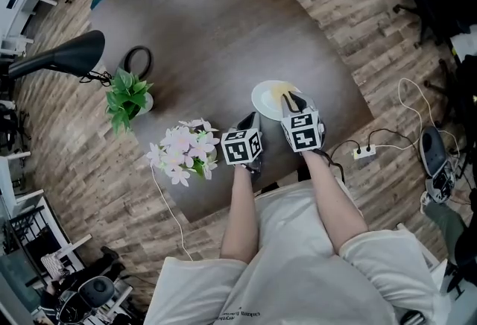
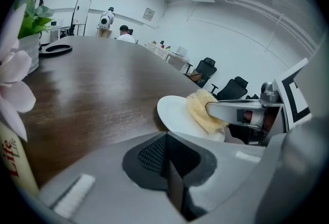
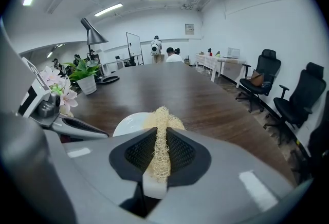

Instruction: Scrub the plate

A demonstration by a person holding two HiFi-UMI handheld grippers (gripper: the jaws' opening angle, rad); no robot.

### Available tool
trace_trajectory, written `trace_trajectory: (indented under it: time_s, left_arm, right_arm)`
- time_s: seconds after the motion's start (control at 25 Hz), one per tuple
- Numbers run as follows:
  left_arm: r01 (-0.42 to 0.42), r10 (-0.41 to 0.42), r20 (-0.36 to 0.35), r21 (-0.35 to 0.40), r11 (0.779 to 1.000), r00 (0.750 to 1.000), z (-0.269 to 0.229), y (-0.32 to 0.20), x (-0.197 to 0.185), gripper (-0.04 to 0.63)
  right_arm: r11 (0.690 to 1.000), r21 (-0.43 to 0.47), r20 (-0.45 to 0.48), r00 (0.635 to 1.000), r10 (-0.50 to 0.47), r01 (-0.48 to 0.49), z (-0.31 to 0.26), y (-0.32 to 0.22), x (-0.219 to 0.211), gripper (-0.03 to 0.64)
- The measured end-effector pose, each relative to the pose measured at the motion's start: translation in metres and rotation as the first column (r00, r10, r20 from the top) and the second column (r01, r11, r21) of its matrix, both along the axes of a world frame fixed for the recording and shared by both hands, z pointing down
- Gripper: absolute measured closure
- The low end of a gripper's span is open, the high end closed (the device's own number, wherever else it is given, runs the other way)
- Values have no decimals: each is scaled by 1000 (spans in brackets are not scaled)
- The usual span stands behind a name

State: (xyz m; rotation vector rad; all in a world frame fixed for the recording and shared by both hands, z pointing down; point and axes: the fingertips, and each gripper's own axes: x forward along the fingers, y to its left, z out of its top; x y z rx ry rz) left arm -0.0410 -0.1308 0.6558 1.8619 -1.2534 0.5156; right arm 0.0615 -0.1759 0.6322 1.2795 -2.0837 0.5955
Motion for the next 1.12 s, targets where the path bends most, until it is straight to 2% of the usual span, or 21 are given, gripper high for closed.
trace_trajectory:
  time_s: [0.48, 0.8, 1.0, 1.12]
  left_arm:
    - [-24, 24, -7, 17, 1000, 1000, -1, 1, 1, 594]
    - [-65, 65, 12, 33, 997, 998, -1, 4, 4, 594]
    - [-49, 49, 16, 41, 998, 999, -1, 2, 3, 595]
    - [-69, 68, 18, 46, 997, 998, -1, 5, 5, 595]
  right_arm:
    - [998, 2, -11, 997, 70, -70, -6, 15, 19, 543]
    - [992, 19, -22, 992, 126, -126, -8, 25, 37, 543]
    - [988, 16, -25, 988, 153, -153, -9, 36, 41, 543]
    - [985, 10, -30, 985, 172, -171, -8, 44, 47, 543]
